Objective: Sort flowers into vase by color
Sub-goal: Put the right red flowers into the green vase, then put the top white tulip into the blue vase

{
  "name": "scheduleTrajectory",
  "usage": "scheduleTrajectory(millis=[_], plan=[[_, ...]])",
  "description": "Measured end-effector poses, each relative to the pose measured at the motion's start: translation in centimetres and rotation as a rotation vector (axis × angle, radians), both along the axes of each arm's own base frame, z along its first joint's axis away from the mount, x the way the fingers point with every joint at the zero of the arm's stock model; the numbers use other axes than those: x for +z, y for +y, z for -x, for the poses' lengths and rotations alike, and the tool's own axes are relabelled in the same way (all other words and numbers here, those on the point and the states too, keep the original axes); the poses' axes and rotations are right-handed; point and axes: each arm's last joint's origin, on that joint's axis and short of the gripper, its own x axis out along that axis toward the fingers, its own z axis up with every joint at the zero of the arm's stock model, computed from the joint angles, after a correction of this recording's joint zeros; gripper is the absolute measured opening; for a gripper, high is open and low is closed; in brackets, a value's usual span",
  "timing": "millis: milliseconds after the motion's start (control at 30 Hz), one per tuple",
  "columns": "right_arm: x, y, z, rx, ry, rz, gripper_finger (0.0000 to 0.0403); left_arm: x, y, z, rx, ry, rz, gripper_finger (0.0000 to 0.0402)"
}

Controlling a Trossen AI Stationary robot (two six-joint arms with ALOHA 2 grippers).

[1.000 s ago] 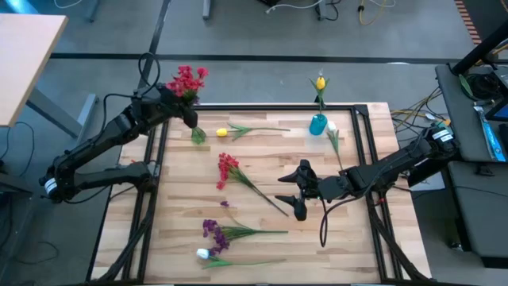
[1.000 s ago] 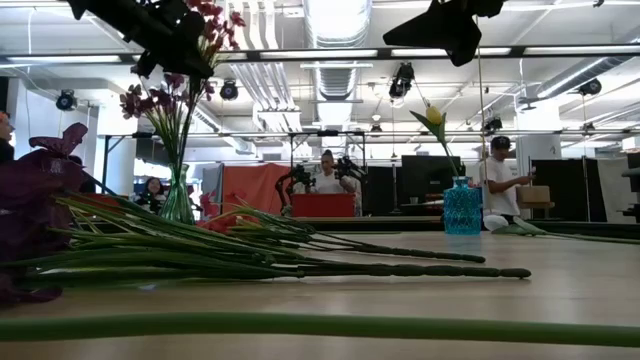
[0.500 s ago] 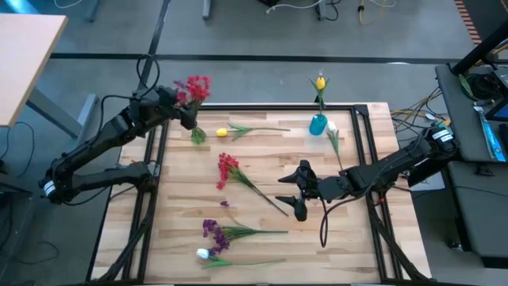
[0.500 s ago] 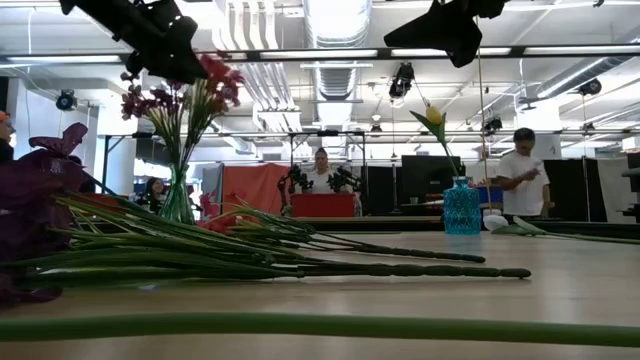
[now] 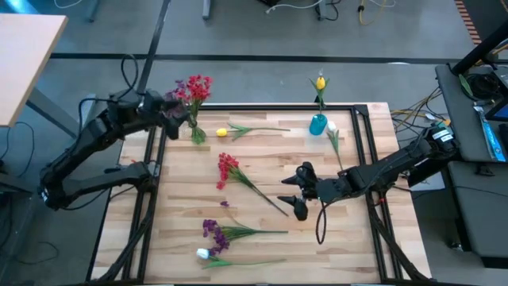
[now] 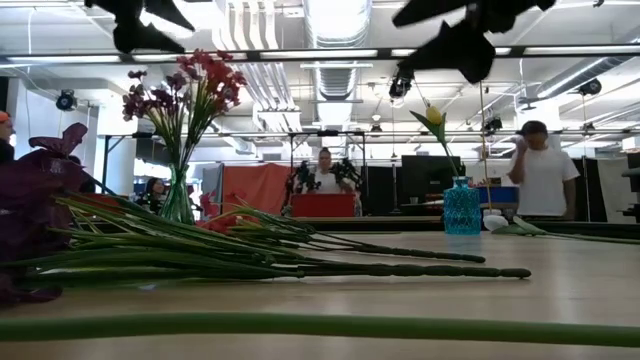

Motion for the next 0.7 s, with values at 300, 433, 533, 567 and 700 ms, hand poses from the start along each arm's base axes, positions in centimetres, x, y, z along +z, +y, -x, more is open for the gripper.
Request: scheduleTrajectory(millis=[300, 433, 533, 567, 700], plan=[[-0.6, -0.4, 1.2, -0.144, 0.245, -0.152, 0.0281, 0.8, -3.8, 0.7, -0.251, -0.111, 0.081, 0.0286], [0.1, -0.6, 2.0, -0.205, 0.365, -0.188, 0.0281, 0.4, -5.0, -0.1, -0.311, -0.126, 0.086, 0.0286], [0.8, -0.6, 2.4, -0.217, 0.444, -0.209, 0.0277, 0.3, -6.2, -1.4, -0.391, -0.162, 0.083, 0.0286], [1.1, -0.6, 2.5, -0.216, 0.462, -0.222, 0.0275, 0.3, -6.7, -1.8, -0.425, -0.168, 0.082, 0.0286], [2.2, -0.7, 3.2, -0.215, 0.577, -0.263, 0.0267, 0.3, -8.9, -3.2, -0.467, -0.151, 0.054, 0.0286]])
